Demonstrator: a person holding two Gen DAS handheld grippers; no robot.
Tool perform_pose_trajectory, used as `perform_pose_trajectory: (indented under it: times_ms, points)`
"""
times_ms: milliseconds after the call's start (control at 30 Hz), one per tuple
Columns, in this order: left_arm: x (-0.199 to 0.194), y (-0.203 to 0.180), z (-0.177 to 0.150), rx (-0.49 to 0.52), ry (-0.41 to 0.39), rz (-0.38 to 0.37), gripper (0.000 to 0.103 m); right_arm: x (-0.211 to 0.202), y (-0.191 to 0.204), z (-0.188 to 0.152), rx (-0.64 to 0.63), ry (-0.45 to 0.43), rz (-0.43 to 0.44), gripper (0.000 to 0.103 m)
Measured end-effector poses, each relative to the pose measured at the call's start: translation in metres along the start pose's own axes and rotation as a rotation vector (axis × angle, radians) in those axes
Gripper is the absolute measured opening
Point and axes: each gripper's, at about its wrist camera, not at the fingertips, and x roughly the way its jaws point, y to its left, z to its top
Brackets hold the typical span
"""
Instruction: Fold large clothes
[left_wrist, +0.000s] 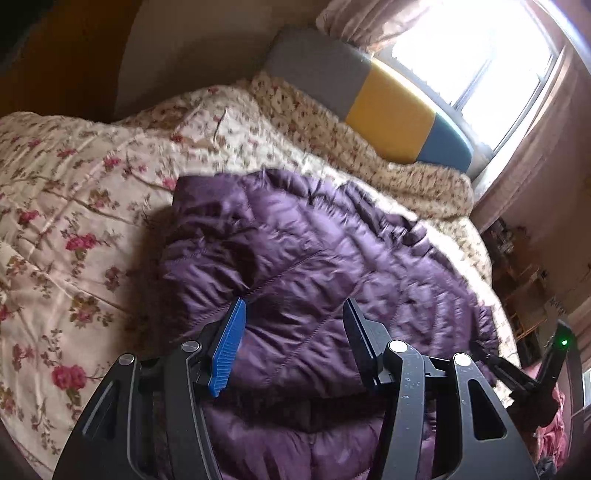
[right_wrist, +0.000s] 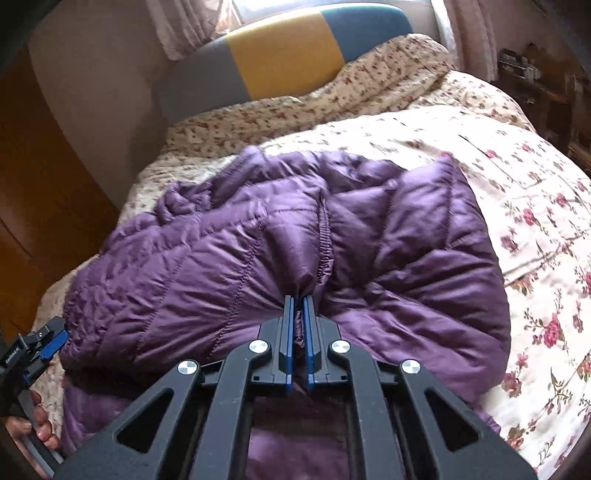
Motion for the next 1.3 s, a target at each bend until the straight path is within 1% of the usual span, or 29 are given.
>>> perform_pose_trajectory:
  times_ms: [100, 133, 267, 400, 467, 533, 567, 600, 667, 733, 833, 867, 967, 1067, 1200, 1300]
  points:
    - [0.023, 0.004, -0.008, 0.008, 0.066, 0.027, 0.054, 0.014, -0.005, -0.006, -0.006, 0.029, -0.027, 0.004]
    - [0.026, 0.005, -0.009, 0.009, 0.072, 0.028, 0.054, 0.018, -0.005, -0.007, -0.005, 0.032, -0.028, 0.004]
    - [0.034, 0.004, -0.018, 0.038, 0.062, 0.057, 0.054, 0.025, -0.007, -0.01, -0.008, 0.034, -0.034, 0.003]
    - [0.035, 0.0, -0.019, 0.066, 0.06, 0.092, 0.054, 0.023, -0.003, -0.008, -0.021, 0.039, -0.059, 0.003]
    - [0.032, -0.006, -0.017, 0.081, 0.067, 0.113, 0.054, 0.019, 0.003, -0.007, -0.038, 0.036, -0.082, 0.008]
    - [0.028, -0.01, -0.014, 0.083, 0.064, 0.118, 0.065, 0.014, 0.008, -0.005, -0.046, 0.027, -0.094, 0.019]
    - [0.023, -0.012, -0.013, 0.086, 0.054, 0.116, 0.073, 0.008, 0.01, -0.004, -0.051, 0.013, -0.101, 0.036]
    - [0.018, -0.016, -0.012, 0.096, 0.042, 0.124, 0.075, 0.004, 0.013, -0.003, -0.059, -0.002, -0.11, 0.045]
    - [0.011, -0.02, -0.009, 0.11, 0.022, 0.133, 0.075, -0.009, 0.021, -0.001, -0.087, -0.045, -0.122, 0.046]
    - [0.002, -0.024, -0.005, 0.125, -0.008, 0.133, 0.075, -0.019, 0.031, 0.003, -0.11, -0.083, -0.105, 0.048]
    - [-0.003, -0.031, 0.005, 0.145, -0.037, 0.122, 0.075, -0.025, 0.055, 0.014, -0.151, -0.12, -0.053, 0.057]
    - [-0.003, -0.033, 0.008, 0.149, -0.043, 0.115, 0.075, -0.023, 0.065, 0.018, -0.172, -0.123, -0.039, 0.062]
    - [0.005, -0.041, 0.017, 0.168, -0.045, 0.112, 0.075, -0.012, 0.09, 0.029, -0.225, -0.116, -0.013, 0.067]
    - [0.018, -0.046, 0.022, 0.189, -0.037, 0.122, 0.075, 0.008, 0.112, 0.032, -0.293, -0.097, -0.016, 0.077]
    - [0.039, -0.042, 0.021, 0.207, -0.008, 0.148, 0.075, 0.043, 0.117, 0.025, -0.341, -0.033, -0.055, 0.079]
    - [0.057, -0.032, 0.012, 0.208, 0.024, 0.158, 0.076, 0.058, 0.111, 0.016, -0.344, -0.021, -0.069, 0.079]
